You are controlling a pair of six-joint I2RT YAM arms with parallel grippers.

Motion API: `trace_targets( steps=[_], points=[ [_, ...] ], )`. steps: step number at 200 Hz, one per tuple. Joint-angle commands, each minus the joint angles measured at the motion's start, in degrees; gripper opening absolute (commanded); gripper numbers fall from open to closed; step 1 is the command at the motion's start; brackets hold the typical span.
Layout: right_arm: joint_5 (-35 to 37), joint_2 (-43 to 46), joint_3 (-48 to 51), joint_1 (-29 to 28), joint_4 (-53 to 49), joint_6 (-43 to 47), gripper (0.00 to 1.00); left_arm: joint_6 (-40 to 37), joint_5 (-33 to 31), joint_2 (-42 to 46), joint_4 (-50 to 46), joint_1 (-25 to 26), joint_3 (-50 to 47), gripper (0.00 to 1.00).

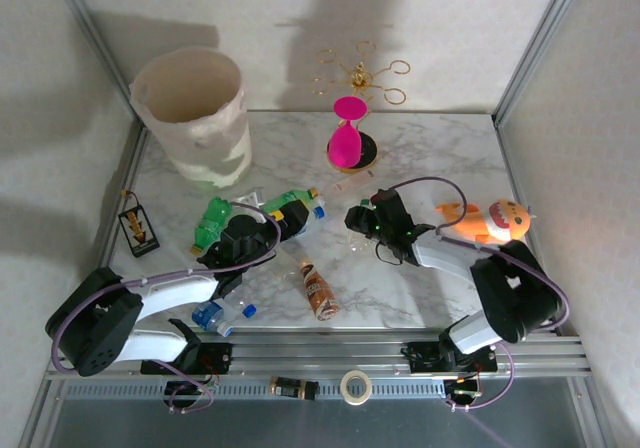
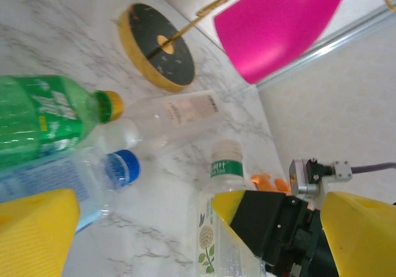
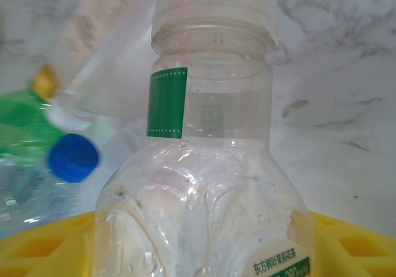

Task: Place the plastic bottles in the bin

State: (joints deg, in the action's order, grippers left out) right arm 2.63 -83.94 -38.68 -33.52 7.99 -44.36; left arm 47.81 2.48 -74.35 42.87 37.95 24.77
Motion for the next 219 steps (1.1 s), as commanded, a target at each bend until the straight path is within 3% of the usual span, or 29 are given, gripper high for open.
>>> trace_targets(
  steps=[1,38,96,145,219],
  points=[
    [-2.5,6.5,0.4,0.4,4.4,2.7,0.59,-1.6,8.2,-2.0,7.8,1.0,1.2,1.0],
    [-3.5,14.4,-0.8,0.4,3.3,4.5,0.59,-2.3,16.8,-5.6,14.8,2.9,2.5,1.0],
    [-7.2,20.2,-1.1,0.6,4.9,3.3,0.6,-4.7,23.6,-10.3,18.0,6.9,7.5,1.0],
    [-12.2,20.3,-1.6,0.5,7.2,1.7,0.59,-4.2,27.1,-15.5,19.6,8.3,11.1,1.0],
    [-14.2,19.6,-0.8,0.5,8.9,0.3,0.59,-3.5,29.0,-20.0,20.3,8.8,14.5,0.97]
  ],
)
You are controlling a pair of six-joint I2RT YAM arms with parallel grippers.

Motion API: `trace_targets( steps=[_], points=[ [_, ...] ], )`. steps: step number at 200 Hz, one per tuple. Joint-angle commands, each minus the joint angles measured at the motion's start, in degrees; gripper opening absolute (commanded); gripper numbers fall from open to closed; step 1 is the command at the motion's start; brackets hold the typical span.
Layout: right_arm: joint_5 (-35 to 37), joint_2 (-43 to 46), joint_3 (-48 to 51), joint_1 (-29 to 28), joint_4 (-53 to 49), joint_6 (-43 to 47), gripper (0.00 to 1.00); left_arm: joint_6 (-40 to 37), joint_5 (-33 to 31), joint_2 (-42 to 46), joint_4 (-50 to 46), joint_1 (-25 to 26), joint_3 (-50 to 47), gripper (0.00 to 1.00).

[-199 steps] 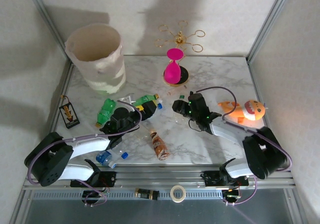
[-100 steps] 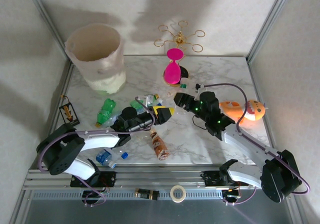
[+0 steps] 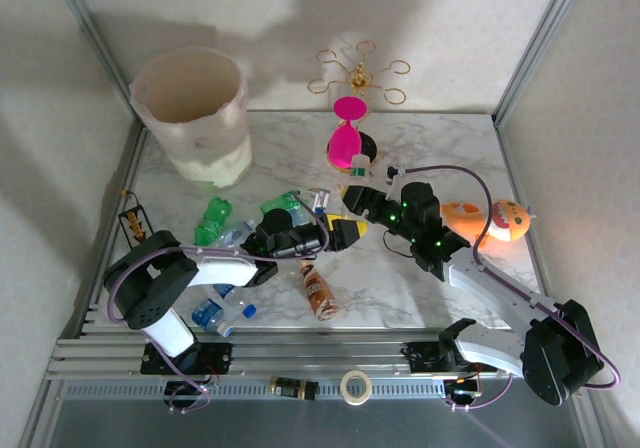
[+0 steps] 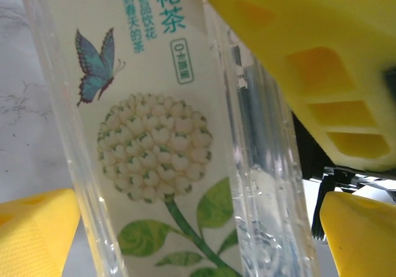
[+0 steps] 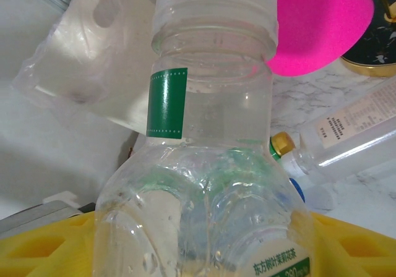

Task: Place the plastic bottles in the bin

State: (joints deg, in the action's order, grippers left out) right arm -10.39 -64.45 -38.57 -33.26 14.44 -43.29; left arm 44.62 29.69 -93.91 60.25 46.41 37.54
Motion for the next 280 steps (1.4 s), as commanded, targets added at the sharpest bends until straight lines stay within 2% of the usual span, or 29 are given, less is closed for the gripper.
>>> trace_targets(
  steps=[1,56,102,121,152,180,229,280],
  points=[
    [-1.1,0.2,-0.9,0.2,2.5,-0.8,0.59,-0.3,1.8,-0.4,2.9,0.3,1.7,0.96],
    [-0.9,-0.4,-0.9,0.3,2.4,-0.5,0.59,-0.3,1.6,-0.6,2.5,0.1,2.1,0.67],
    [-0.9,-0.3,-0.9,0.2,2.3,-0.5,0.6,0.1,1.3,-0.4,2.7,0.0,1.9,0.53],
    [-0.2,0.2,-0.9,0.2,1.5,-0.4,0.67,0.1,1.2,-0.2,2.6,0.0,1.9,0.48],
    [3.8,1.8,-1.8,0.3,-1.9,0.8,0.87,0.1,0.6,0.2,2.2,-0.1,1.7,0.46],
    [8.4,3.3,-2.7,0.4,-5.3,2.7,0.99,0.1,-1.0,1.4,1.9,-0.7,0.6,0.44],
    [15.4,6.2,-1.1,0.4,-7.0,3.5,0.99,-2.7,-2.0,7.1,-4.0,-5.0,0.5,0.44],
    [17.3,7.4,2.9,0.4,-3.5,2.8,0.99,-15.1,-5.0,17.1,-24.1,-12.9,8.4,0.44]
  ],
)
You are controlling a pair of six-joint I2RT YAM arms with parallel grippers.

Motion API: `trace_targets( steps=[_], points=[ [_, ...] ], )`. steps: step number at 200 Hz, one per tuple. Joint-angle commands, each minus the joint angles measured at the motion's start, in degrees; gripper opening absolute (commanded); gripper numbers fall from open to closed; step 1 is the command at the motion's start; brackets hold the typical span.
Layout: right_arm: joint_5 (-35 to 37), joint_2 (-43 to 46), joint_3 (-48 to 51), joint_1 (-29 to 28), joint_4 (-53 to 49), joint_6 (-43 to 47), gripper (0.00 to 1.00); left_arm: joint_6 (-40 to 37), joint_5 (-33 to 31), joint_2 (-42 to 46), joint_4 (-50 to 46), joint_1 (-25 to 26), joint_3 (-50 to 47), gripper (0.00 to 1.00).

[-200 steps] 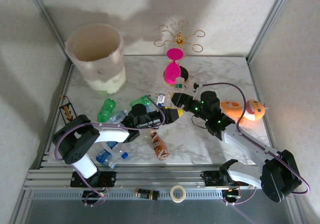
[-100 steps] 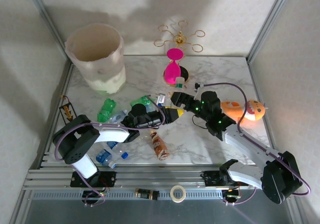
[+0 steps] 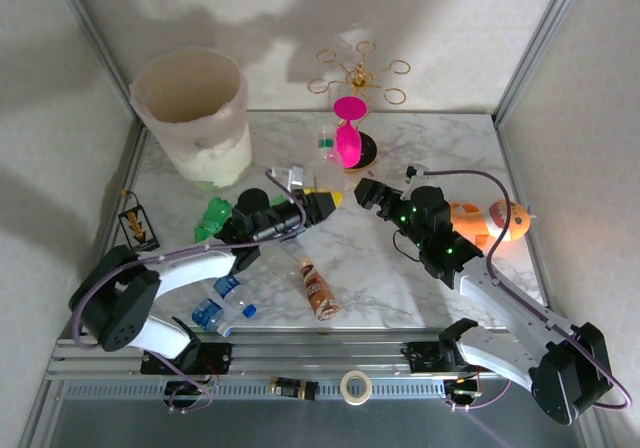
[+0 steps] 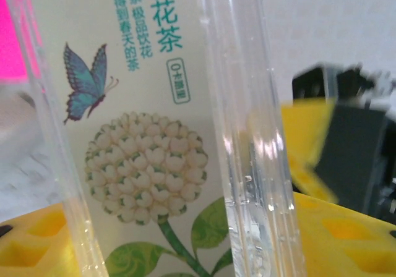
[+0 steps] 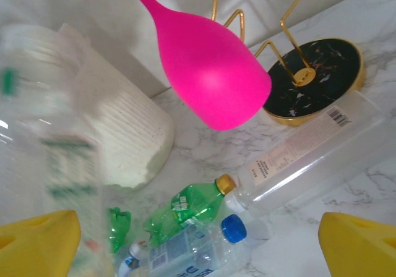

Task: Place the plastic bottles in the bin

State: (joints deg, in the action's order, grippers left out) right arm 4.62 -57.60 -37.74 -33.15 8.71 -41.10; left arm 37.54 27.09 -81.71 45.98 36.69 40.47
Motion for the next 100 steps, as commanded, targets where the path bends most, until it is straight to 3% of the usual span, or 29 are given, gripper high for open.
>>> trace_targets(
  steps=[1,31,54,100],
  points=[
    [2.3,0.6,2.1,0.4,2.4,0.6,0.99,-8.2,-2.5,5.1,-10.3,-3.3,5.6,0.44],
    [0.9,-0.6,3.2,0.3,4.7,0.5,0.99,-15.6,-9.4,8.5,-24.7,-7.5,13.4,0.43],
    [-0.6,-2.1,3.3,0.4,5.4,0.5,0.99,-18.5,-18.1,9.7,-34.4,-11.1,19.8,0.43],
    [-2.7,-3.6,3.1,0.3,5.6,0.6,0.99,-22.4,-25.4,7.1,-43.3,-21.1,32.0,0.44]
  ],
)
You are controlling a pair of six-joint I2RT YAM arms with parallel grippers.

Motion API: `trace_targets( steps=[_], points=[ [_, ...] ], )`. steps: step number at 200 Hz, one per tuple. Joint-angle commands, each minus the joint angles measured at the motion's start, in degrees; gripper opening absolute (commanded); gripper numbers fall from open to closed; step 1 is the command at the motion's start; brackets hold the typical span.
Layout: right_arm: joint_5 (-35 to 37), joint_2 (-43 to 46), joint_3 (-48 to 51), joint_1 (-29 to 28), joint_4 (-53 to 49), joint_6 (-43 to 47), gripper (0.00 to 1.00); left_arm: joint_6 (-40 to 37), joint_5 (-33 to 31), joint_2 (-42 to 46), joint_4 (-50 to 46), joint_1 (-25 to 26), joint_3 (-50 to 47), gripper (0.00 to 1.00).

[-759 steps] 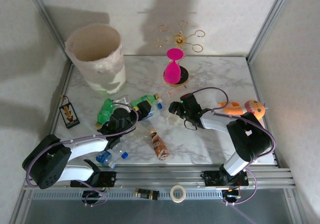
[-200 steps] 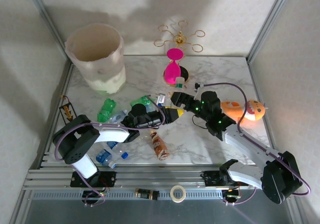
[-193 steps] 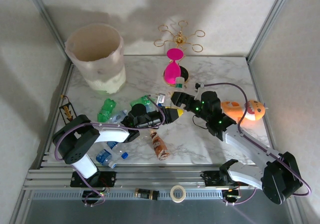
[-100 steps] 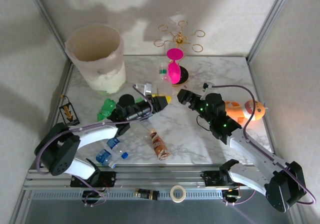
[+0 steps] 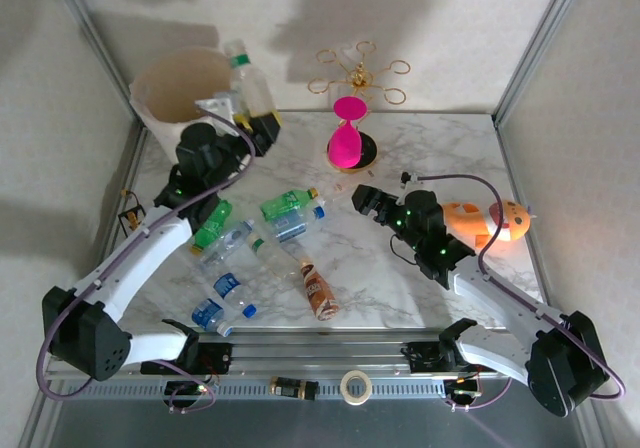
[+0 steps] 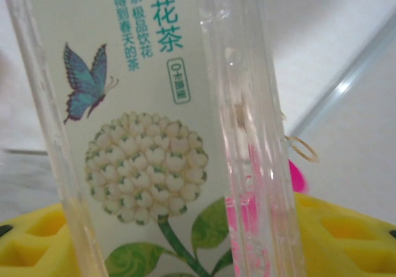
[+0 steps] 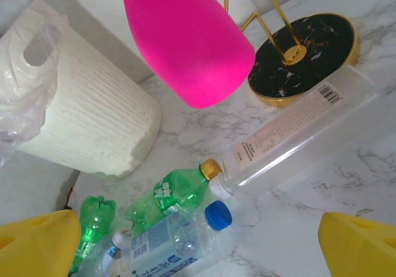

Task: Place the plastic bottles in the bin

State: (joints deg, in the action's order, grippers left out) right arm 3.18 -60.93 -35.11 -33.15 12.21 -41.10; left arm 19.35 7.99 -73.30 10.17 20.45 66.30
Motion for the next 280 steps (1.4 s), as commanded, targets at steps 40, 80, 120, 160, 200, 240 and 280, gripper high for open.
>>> trace_targets(
  steps=[40,80,120,160,200,240,280],
  points=[
    [-0.7,1.0,1.7,0.3,1.1,0.7,0.99,-4.5,-6.2,-8.2,-13.7,-14.1,15.4,0.43],
    [1.3,3.9,3.4,0.4,-0.2,0.9,0.99,-5.4,-4.7,-16.2,-22.1,-19.6,25.4,0.43],
    [2.4,5.4,3.9,0.3,-0.9,1.1,0.99,-6.0,-4.2,-21.6,-28.1,-20.4,30.9,0.47],
    [2.6,6.1,4.2,0.4,-1.3,1.1,0.99,-5.7,-4.1,-22.9,-29.6,-20.3,31.2,0.6],
    [2.7,6.4,4.3,0.3,-1.2,1.1,0.99,-5.0,-3.9,-22.5,-29.1,-20.4,31.4,0.78],
    [2.5,6.1,4.4,0.4,-0.9,1.1,0.99,-4.5,-3.4,-21.3,-28.8,-20.3,31.8,0.87],
    [2.2,4.6,4.2,0.4,-0.2,1.1,0.99,-2.9,-0.7,-18.1,-27.8,-19.7,31.3,0.9]
  ],
)
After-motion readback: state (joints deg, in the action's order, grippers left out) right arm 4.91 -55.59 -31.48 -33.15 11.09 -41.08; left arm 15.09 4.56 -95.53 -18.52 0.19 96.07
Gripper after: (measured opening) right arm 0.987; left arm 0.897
